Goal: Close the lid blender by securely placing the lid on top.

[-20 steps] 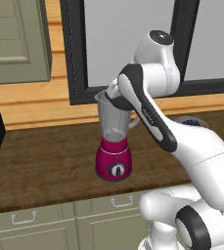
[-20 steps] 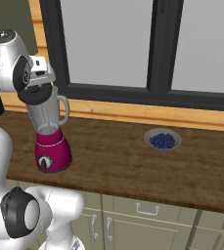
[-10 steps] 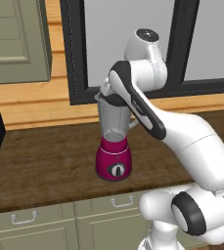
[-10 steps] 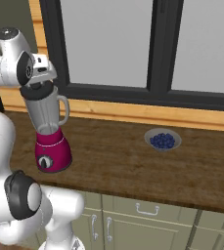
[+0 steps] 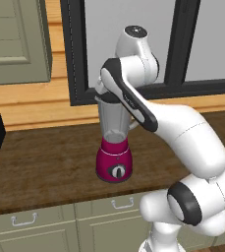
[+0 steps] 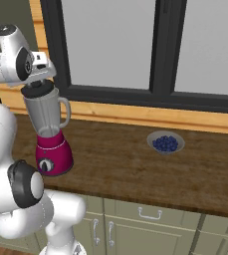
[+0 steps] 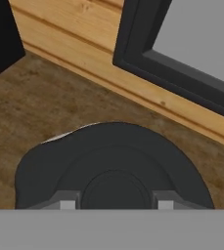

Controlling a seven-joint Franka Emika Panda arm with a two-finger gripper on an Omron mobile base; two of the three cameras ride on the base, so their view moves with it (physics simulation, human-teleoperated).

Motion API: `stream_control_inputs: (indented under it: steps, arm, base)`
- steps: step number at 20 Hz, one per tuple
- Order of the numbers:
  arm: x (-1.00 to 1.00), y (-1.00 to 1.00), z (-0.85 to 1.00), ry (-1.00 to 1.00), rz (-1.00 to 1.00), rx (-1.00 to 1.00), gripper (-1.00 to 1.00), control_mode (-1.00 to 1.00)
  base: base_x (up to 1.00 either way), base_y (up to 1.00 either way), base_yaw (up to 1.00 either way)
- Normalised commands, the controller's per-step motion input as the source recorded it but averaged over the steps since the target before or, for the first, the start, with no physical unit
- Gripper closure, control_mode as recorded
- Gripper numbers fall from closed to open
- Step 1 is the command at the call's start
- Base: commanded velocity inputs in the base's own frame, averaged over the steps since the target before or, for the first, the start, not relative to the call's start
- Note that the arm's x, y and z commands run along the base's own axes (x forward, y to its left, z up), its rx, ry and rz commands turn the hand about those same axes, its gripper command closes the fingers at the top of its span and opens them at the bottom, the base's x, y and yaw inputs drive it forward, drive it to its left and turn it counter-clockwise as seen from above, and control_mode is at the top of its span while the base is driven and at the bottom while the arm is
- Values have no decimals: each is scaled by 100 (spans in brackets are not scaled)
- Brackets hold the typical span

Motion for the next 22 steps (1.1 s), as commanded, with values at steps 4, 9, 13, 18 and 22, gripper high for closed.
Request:
stream_control_inputs:
  steps: [4, 9, 13, 18, 22]
  arm:
    - [18, 0, 0, 0, 0, 0, 100, -100]
    - [17, 0, 0, 0, 0, 0, 100, -100]
    - [18, 0, 0, 0, 0, 0, 100, -100]
    - [16, 0, -2, 0, 0, 0, 100, -100]
    - [2, 0, -6, 0, 0, 0, 100, -100]
  base:
    - [0, 0, 0]
    - [0, 0, 0]
    - [0, 0, 0]
    - [0, 0, 0]
    - [0, 0, 0]
